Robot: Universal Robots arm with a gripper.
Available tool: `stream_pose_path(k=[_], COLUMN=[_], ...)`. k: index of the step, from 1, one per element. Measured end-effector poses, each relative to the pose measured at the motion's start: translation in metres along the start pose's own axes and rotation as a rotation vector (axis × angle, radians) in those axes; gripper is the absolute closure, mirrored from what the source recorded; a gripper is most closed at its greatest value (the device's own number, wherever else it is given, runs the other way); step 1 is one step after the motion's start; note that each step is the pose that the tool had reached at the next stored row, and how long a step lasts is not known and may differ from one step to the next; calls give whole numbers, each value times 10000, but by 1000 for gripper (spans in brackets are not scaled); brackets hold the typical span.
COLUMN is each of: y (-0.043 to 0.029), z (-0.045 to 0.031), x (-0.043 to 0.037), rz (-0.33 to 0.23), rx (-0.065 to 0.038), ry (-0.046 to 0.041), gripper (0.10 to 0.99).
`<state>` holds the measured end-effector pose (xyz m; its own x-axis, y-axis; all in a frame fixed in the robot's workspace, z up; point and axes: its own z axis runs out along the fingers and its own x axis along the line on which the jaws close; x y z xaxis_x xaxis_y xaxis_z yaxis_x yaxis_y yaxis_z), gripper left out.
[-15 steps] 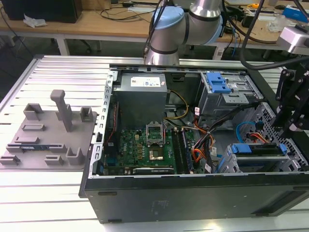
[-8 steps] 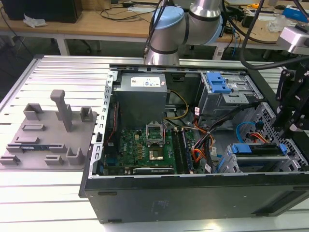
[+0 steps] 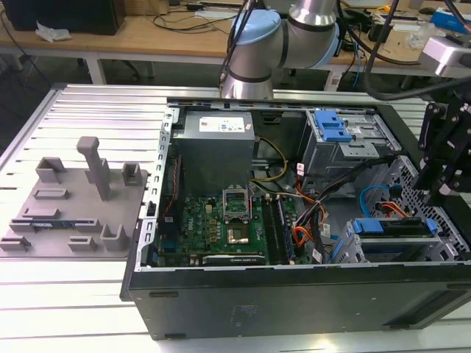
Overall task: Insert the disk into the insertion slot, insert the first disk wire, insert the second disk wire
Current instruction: 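Insert the second disk wire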
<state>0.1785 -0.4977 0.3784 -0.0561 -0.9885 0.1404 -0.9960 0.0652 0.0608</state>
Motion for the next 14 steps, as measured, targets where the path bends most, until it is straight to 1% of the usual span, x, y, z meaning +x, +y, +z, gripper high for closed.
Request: stream_pose_path(k=[1,2,3,4,5,7,8,10,11,12,14], y=[4,9,17,34,55,97,114,127,134,150,152], z=[-21,-66,-116,-153,-167,-169,-165,-162,-153,-141,-141], x=[-43,-83,-108,-132,-146,-164,-166,-165,-166,-167,-173], rz=[6,14,19,23,22,27,29,1,-66,-170,-462], rx=[-1,-3,1,1,2,13,63,135,172,197,248], ry=[93,215,288,315,337,410,487,614,643,652,668], gripper=[725,725,725,725,725,725,725,725,725,725,725])
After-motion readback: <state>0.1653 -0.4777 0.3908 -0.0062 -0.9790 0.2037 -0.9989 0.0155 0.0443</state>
